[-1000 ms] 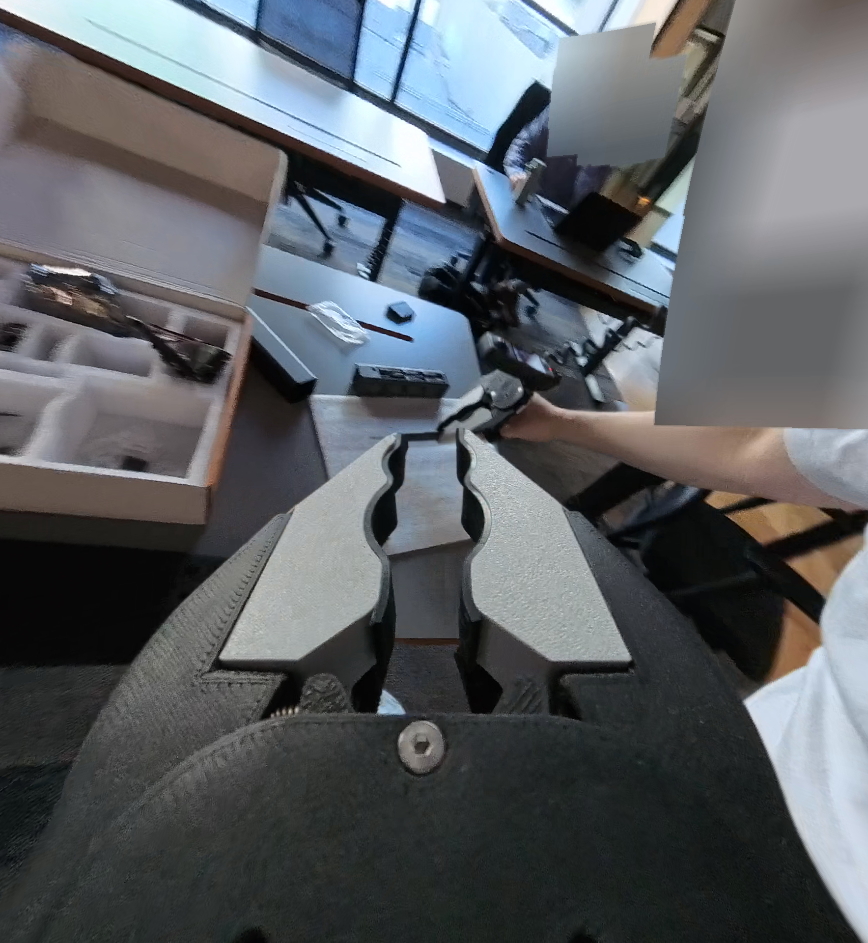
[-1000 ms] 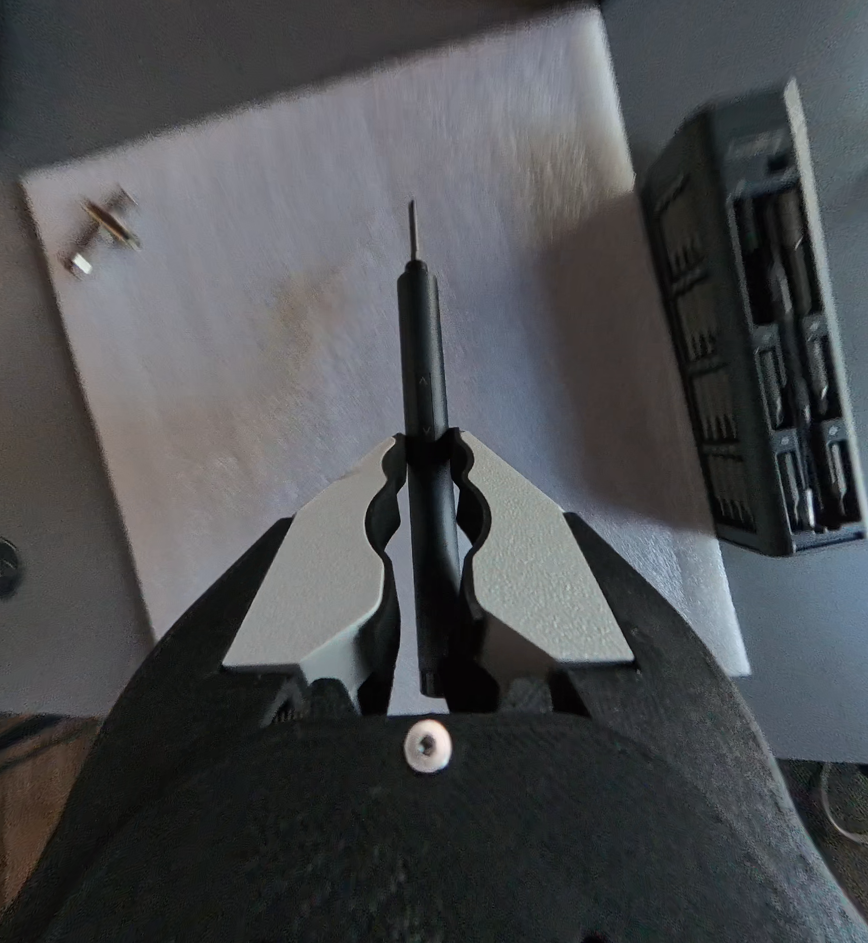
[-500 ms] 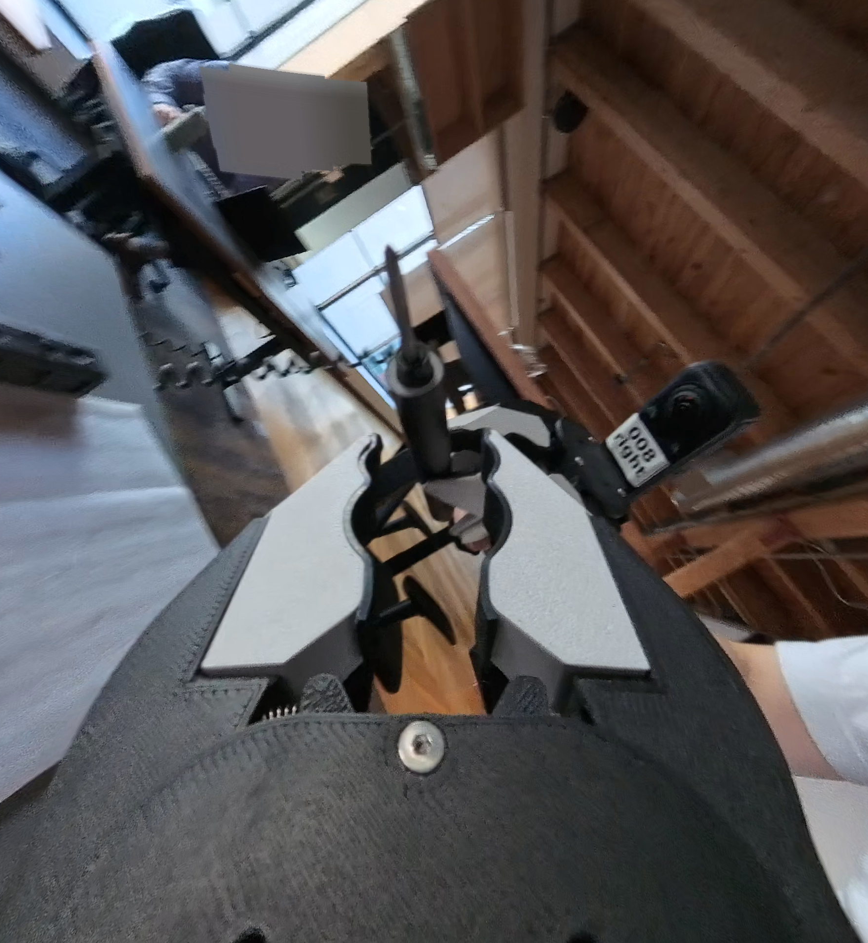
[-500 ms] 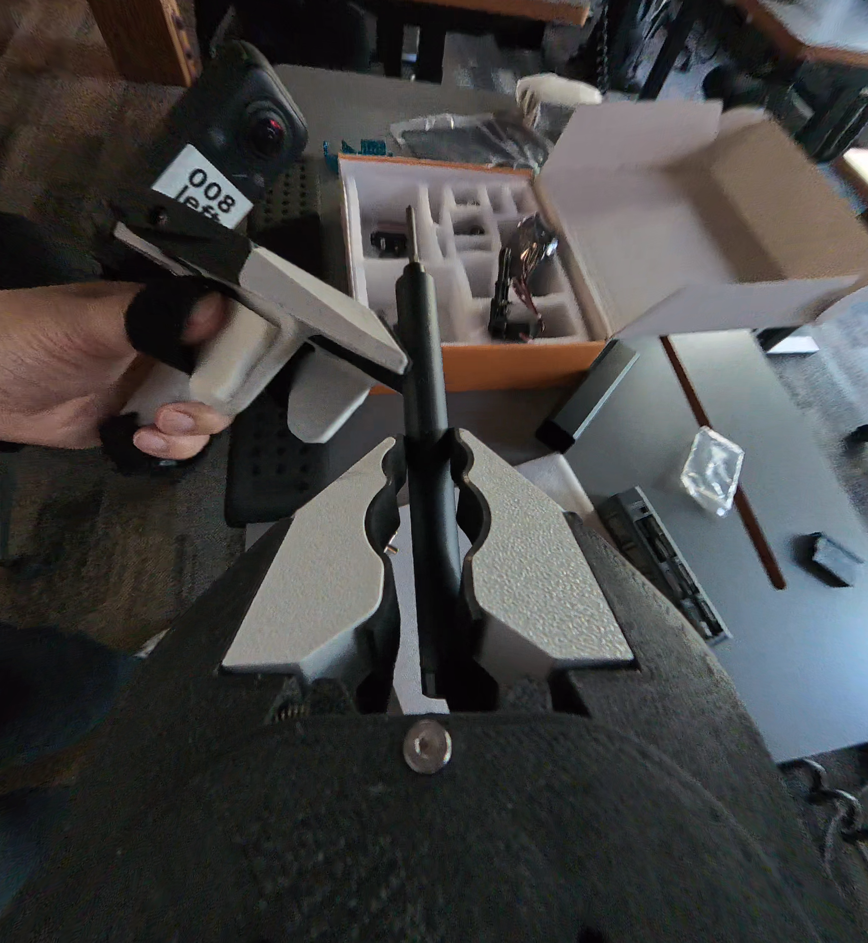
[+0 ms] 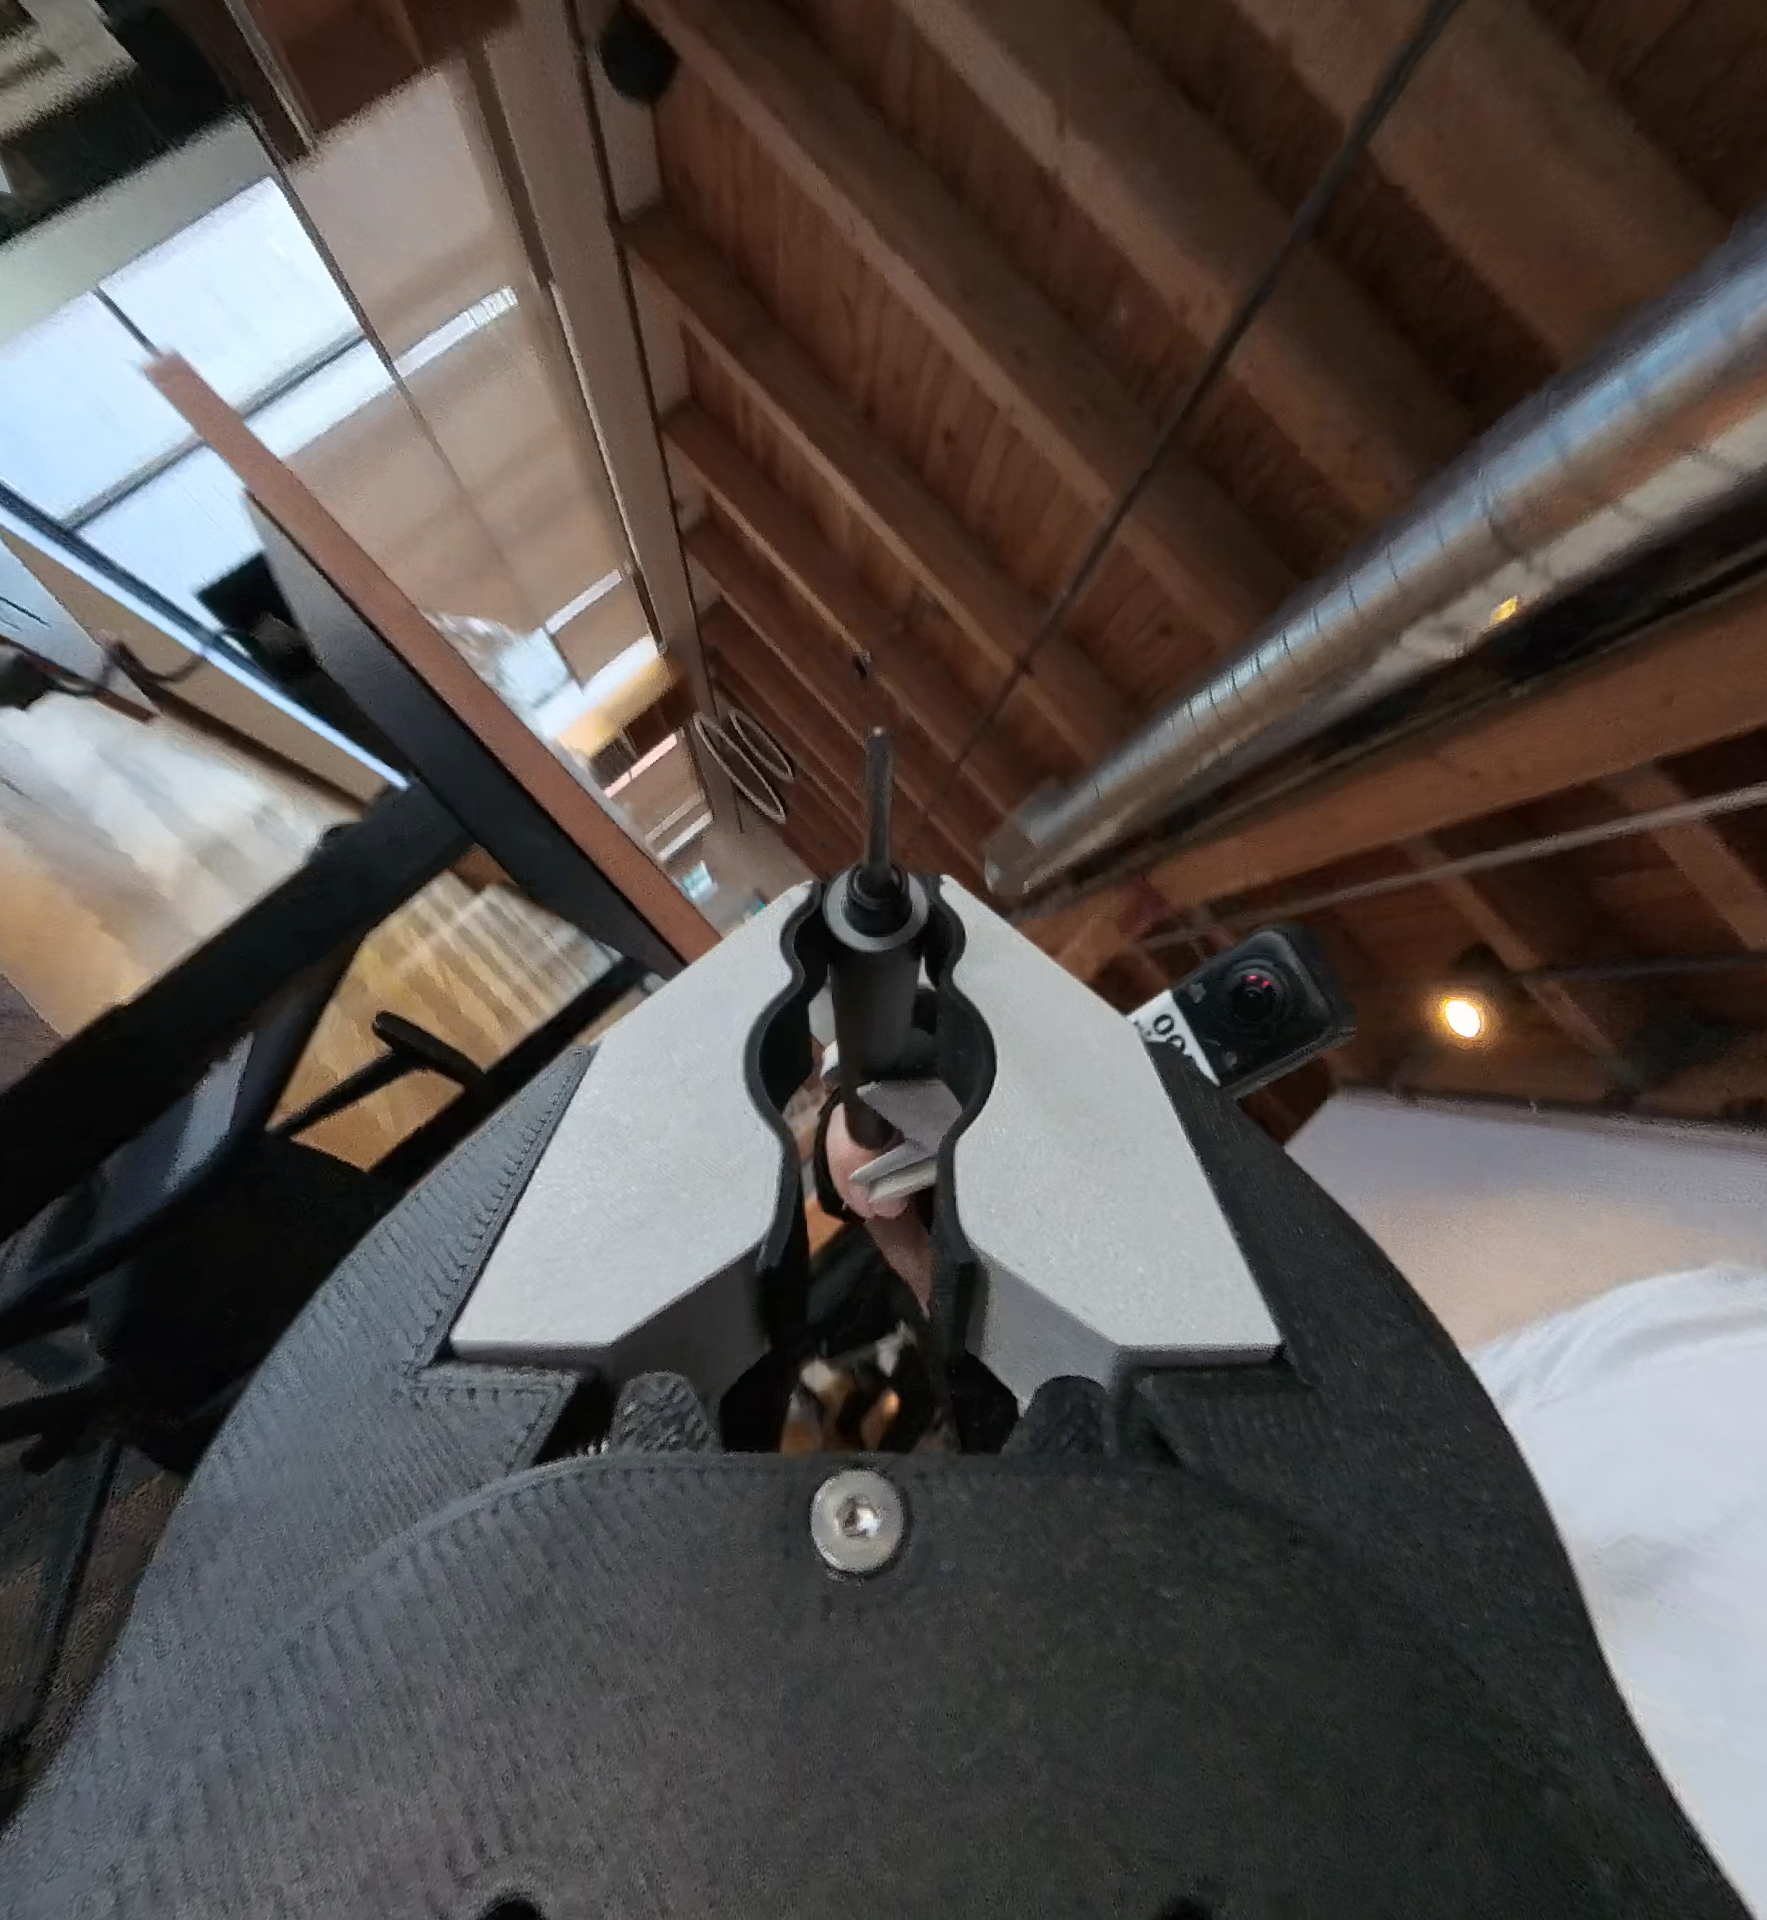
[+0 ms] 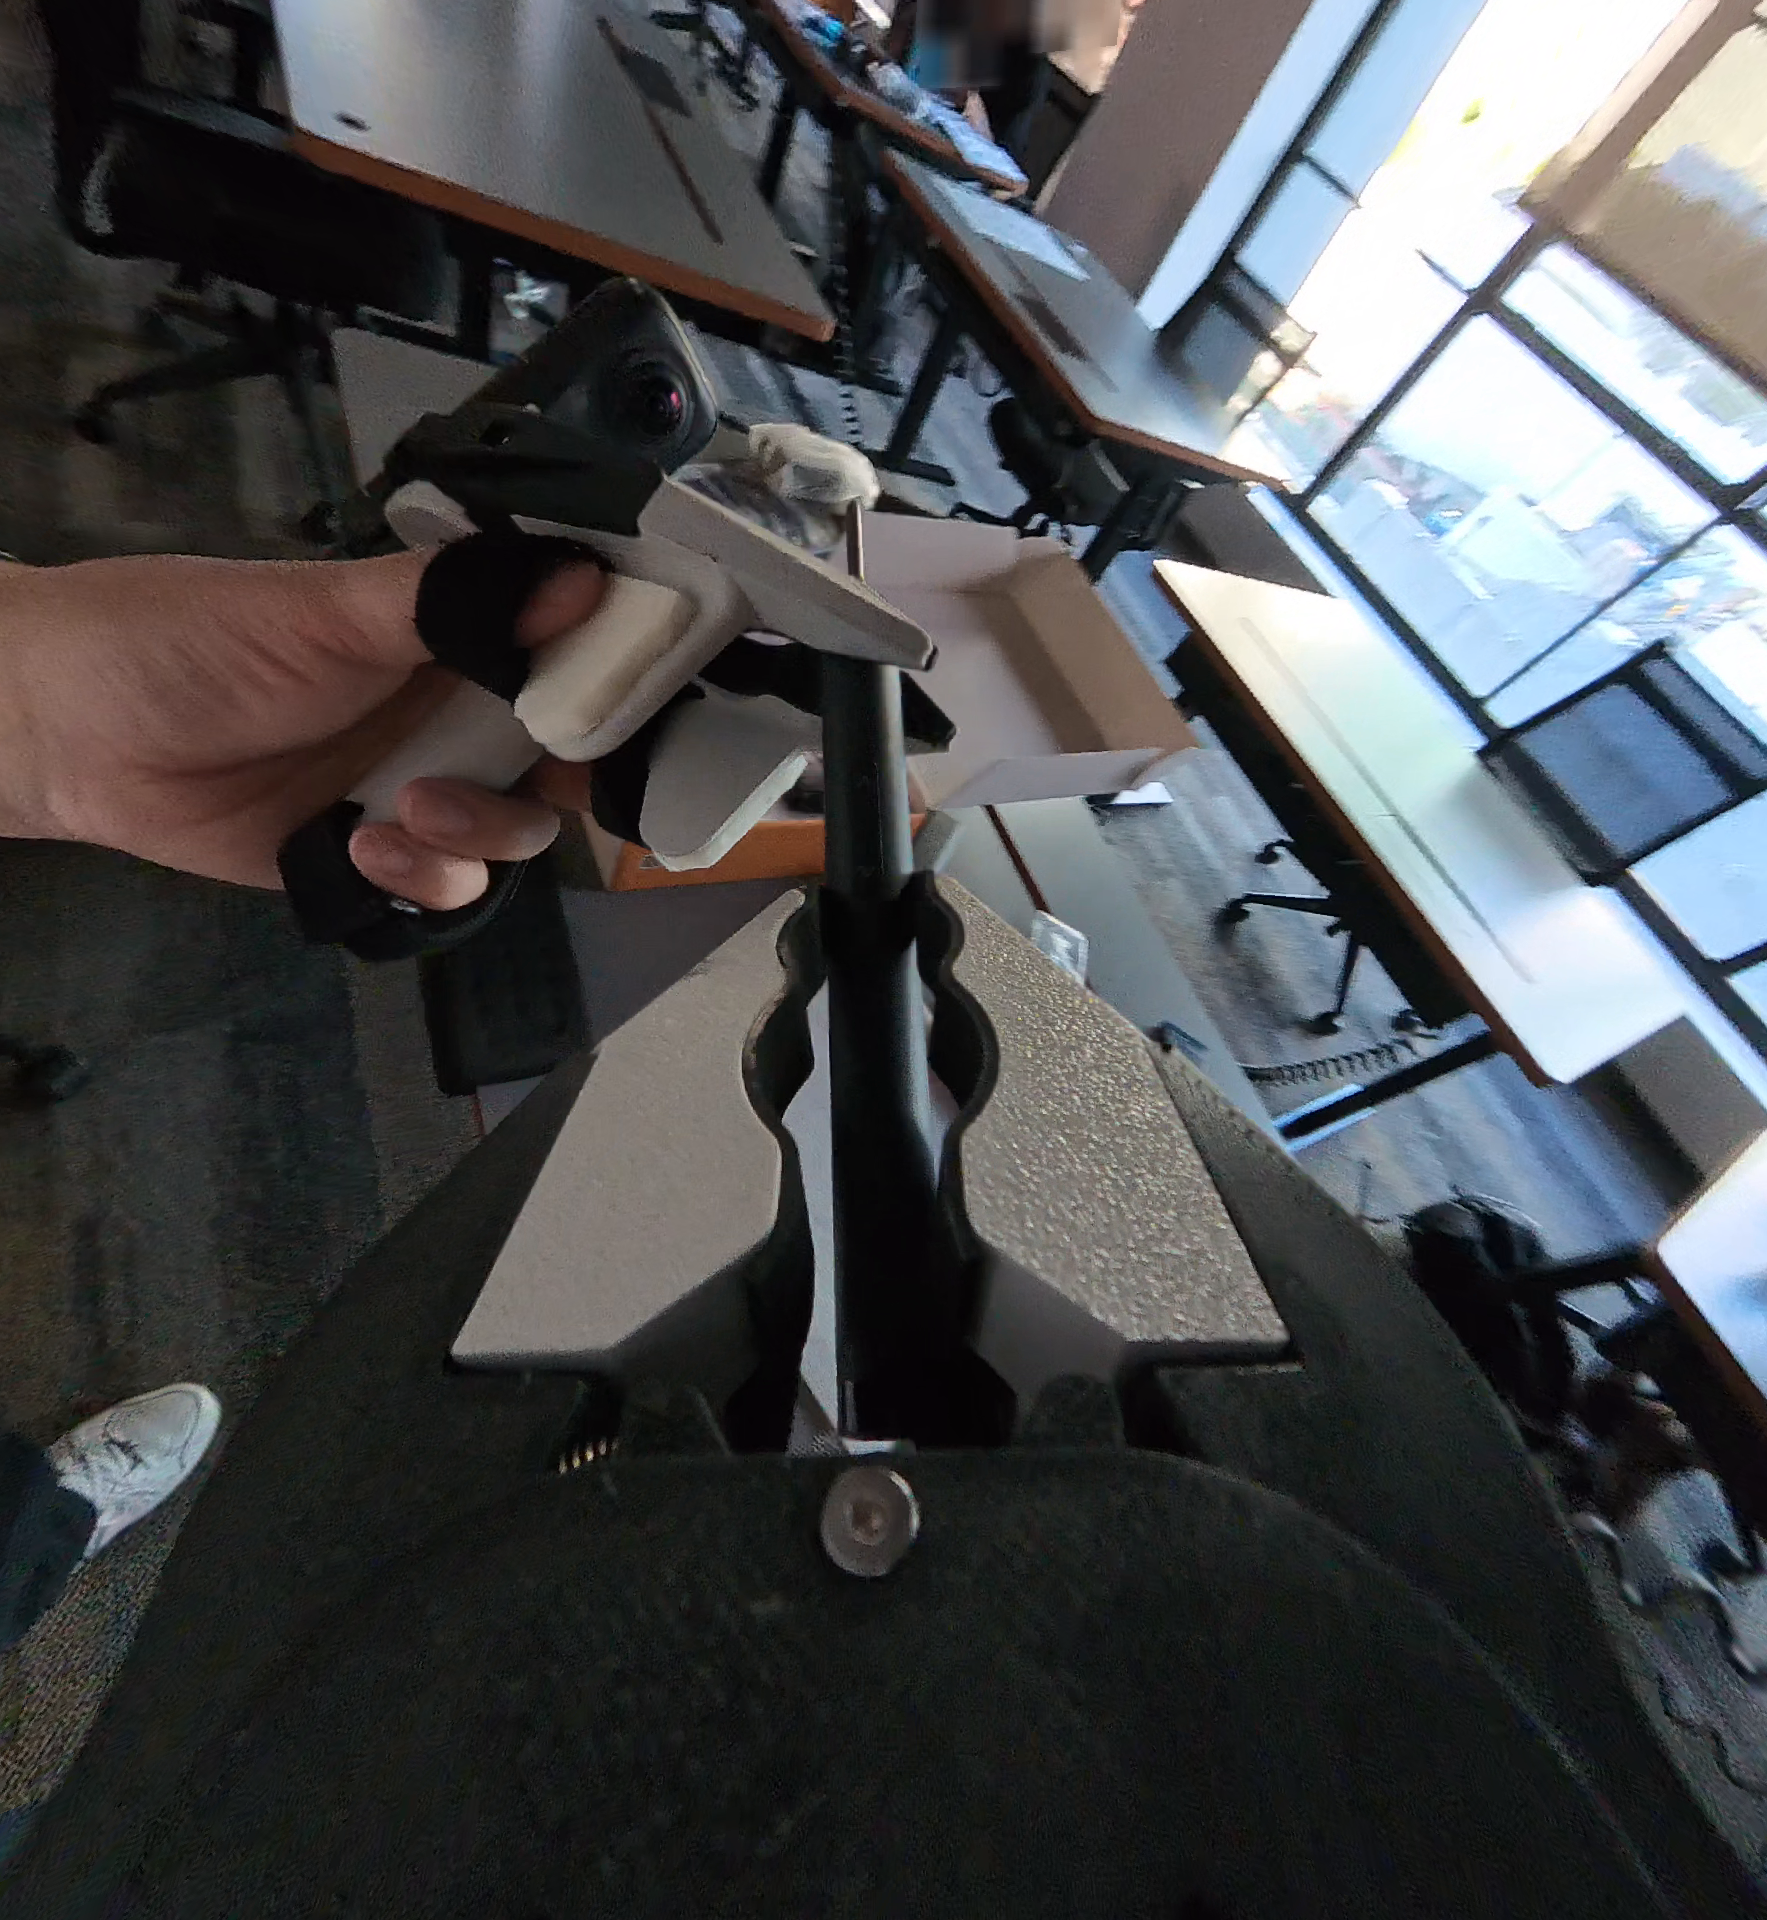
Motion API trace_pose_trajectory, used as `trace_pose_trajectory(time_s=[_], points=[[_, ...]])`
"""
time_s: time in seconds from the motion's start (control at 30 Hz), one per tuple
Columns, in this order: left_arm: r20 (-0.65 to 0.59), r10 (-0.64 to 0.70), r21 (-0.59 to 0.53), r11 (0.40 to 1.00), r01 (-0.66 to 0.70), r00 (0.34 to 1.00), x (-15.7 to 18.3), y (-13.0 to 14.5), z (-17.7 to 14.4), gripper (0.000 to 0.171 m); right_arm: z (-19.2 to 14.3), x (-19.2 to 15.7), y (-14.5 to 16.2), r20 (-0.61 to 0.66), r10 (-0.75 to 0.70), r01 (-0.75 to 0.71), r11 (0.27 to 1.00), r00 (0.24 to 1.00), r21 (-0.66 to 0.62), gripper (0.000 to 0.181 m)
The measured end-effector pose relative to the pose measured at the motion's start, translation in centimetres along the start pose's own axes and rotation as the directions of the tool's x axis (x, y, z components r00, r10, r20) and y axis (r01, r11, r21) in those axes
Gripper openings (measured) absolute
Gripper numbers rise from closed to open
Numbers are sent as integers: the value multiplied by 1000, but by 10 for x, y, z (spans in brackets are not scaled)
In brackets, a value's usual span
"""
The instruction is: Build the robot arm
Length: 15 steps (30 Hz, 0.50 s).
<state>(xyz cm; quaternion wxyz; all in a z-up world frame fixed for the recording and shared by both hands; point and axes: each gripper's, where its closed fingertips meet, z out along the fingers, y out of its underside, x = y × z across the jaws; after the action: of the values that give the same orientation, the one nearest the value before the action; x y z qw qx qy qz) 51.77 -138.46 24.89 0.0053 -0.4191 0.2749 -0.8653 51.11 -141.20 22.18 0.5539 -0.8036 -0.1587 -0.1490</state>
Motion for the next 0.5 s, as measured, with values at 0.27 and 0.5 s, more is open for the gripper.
trace_pose_trajectory(time_s=[0.27,0.5], points=[[-166,-14,-334,942,-43,986,112,153,170,15,-241,26,7,-363,38,-31,999,931,26,16],[-286,-218,-502,863,48,933,181,351,326,15,-491,35,72,-568,45,-139,982,822,-124,15]])
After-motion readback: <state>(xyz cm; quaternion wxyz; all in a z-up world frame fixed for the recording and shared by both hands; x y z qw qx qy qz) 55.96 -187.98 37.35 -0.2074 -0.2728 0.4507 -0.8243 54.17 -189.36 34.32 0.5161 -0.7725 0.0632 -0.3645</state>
